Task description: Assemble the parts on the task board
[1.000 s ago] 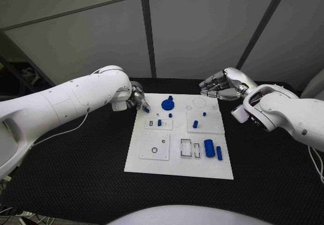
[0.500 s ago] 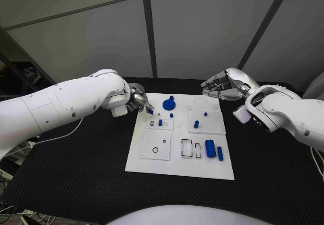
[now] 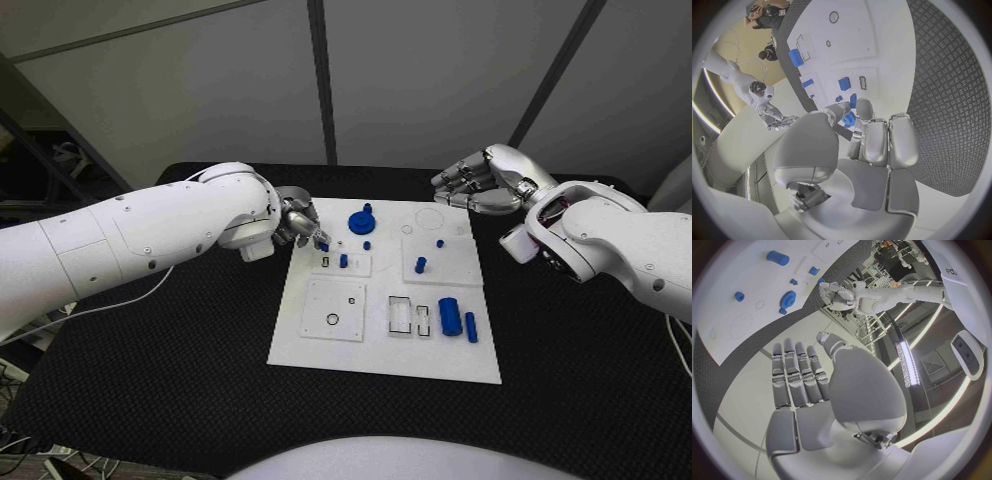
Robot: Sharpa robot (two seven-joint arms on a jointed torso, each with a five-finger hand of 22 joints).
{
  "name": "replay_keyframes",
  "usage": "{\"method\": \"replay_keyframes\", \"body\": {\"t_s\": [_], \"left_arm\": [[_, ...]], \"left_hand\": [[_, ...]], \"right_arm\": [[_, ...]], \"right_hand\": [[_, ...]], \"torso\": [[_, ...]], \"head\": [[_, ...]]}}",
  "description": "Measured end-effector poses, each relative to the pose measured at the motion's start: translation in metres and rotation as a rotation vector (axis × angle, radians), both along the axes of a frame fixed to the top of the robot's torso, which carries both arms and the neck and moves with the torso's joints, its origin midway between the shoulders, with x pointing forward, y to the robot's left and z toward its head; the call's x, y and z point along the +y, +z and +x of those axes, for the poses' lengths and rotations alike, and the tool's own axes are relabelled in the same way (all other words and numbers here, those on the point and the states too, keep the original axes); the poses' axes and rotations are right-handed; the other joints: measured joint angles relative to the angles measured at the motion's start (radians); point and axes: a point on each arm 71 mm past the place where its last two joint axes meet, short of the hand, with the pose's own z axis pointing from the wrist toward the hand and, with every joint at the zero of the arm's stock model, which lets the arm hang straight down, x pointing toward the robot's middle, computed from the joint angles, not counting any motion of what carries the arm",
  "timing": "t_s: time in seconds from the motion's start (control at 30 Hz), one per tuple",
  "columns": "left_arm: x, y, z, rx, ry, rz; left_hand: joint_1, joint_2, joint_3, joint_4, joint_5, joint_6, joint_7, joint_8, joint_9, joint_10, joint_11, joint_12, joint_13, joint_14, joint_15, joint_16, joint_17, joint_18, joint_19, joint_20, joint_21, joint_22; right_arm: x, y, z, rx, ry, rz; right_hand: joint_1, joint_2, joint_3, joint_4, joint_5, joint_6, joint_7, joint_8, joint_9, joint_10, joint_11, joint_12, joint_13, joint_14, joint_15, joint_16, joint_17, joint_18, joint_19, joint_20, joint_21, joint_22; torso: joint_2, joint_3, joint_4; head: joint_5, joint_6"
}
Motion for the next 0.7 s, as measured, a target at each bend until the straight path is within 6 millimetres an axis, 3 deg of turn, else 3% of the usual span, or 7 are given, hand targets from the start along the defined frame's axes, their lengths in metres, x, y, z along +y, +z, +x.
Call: {"method": "replay_keyframes", "body": {"t_s": [0.7], "left_arm": [[-0.007, -0.013, -0.007, -0.027, -0.055, 0.083]], "left_hand": [[-0.009, -0.009, 0.003, -0.003, 0.011, 0.004, -0.004, 0.000, 0.003, 0.009, -0.002, 0.008, 0.013, -0.004, -0.004, 0.000, 0.001, 0.000, 0.001, -0.001, 0.004, 0.000]], "right_arm": [[0.000, 0.000, 0.000, 0.000, 0.000, 0.000]], "right_hand": [[0.000, 0.000, 0.000, 0.000, 0.000, 0.000, 0.000, 0.000, 0.000, 0.000, 0.000, 0.000, 0.000, 0.000, 0.000, 0.000, -0.001, 0.000, 0.000, 0.000, 0.000, -0.001]], "torso": [[0.001, 0.0006, -0.0006]], "head": [[0.001, -0.004]]}}
